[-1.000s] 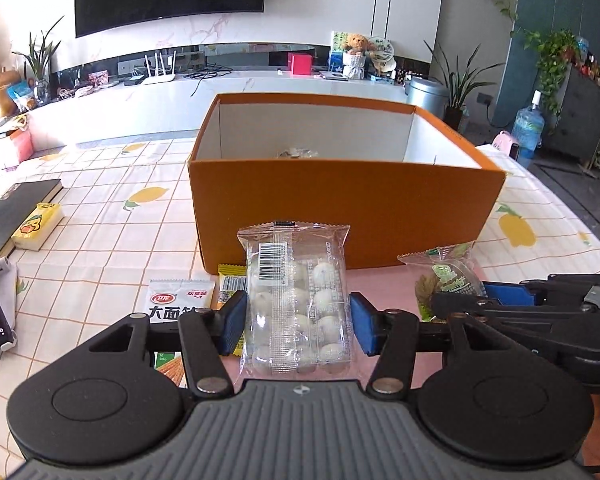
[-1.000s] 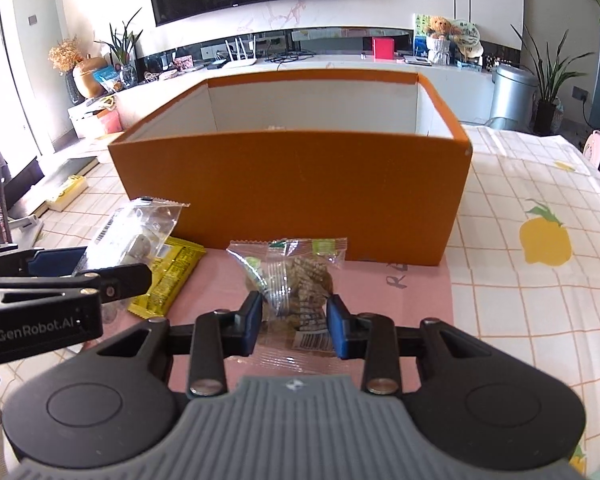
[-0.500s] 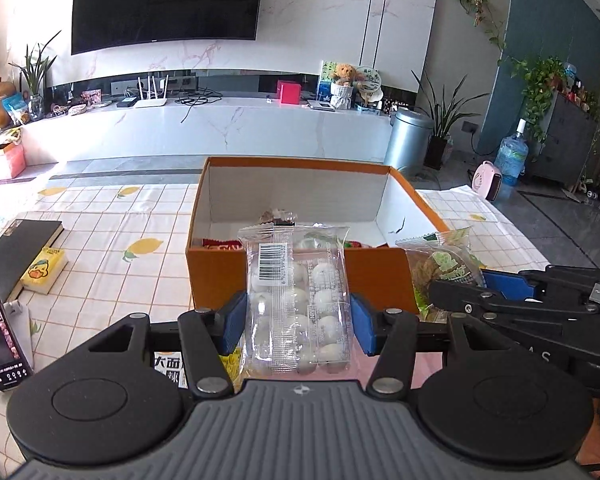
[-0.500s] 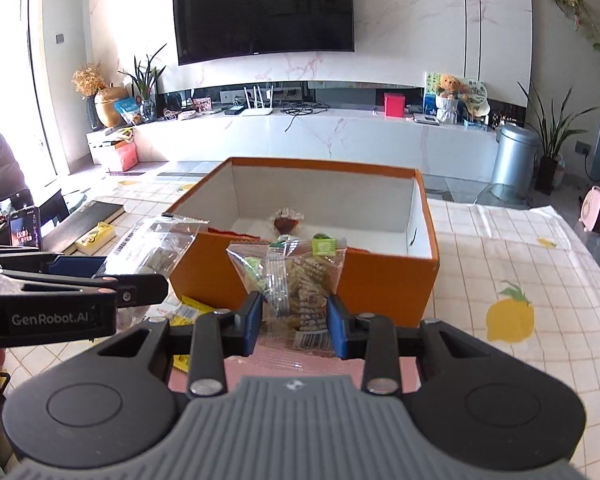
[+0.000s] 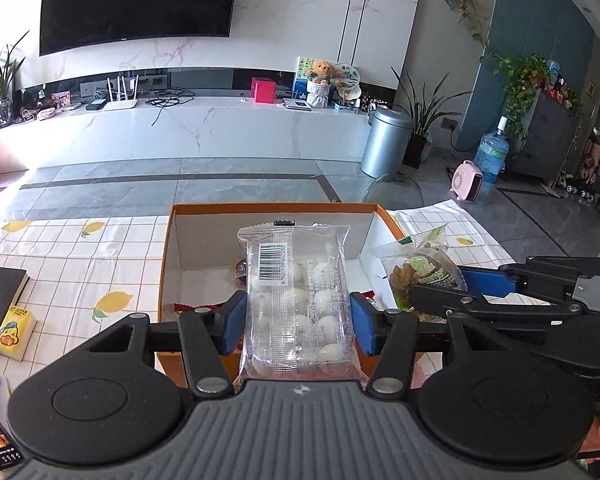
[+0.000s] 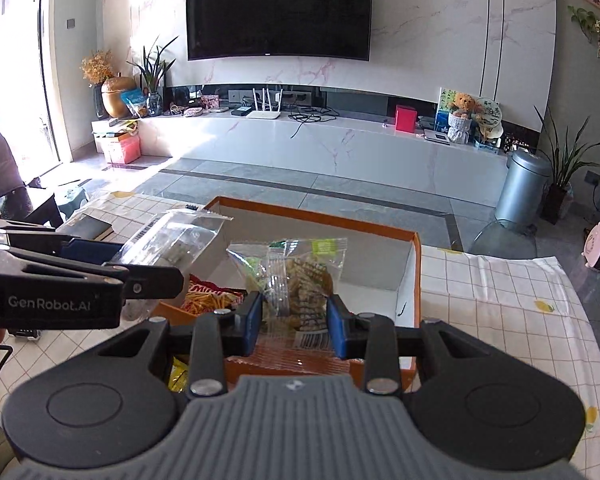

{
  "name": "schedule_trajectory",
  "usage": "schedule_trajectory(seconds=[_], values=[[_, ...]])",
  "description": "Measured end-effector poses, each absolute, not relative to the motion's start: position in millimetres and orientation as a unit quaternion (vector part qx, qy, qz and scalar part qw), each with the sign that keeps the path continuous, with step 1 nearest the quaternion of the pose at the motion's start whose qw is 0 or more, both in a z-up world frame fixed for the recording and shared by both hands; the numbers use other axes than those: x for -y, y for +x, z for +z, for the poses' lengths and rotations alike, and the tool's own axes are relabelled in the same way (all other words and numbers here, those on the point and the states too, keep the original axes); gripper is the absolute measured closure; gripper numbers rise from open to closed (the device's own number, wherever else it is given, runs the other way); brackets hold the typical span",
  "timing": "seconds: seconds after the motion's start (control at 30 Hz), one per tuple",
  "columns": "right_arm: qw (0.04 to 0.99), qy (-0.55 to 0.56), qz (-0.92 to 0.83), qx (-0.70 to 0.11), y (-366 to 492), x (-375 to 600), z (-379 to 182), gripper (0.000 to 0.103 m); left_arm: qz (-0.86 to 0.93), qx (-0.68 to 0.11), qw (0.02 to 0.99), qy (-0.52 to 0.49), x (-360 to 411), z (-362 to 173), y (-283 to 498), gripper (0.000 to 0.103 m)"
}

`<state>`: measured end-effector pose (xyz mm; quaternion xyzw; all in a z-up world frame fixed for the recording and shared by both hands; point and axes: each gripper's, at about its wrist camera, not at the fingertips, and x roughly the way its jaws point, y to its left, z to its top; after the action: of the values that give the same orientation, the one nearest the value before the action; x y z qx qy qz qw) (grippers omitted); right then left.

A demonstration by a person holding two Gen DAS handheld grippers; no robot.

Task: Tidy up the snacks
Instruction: 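Carry both bags into the orange box and open both tools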

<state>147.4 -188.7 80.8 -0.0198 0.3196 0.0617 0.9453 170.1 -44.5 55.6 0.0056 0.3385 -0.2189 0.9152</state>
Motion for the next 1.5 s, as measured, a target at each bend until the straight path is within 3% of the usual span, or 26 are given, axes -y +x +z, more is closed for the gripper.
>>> schedule_trajectory(seconds=[0.73, 1.5], values=[[0.883, -0.058, 0.047, -0.463, 283, 206, -3, 0.071, -0.235, -0.431, 0.869, 0.057, 81, -14, 248, 0.041], [0.854, -0.079, 0.053, -0.512, 310, 211, -34, 0.07, -0.215, -0.469, 0.855, 0.055, 88, -25, 277, 0.037]])
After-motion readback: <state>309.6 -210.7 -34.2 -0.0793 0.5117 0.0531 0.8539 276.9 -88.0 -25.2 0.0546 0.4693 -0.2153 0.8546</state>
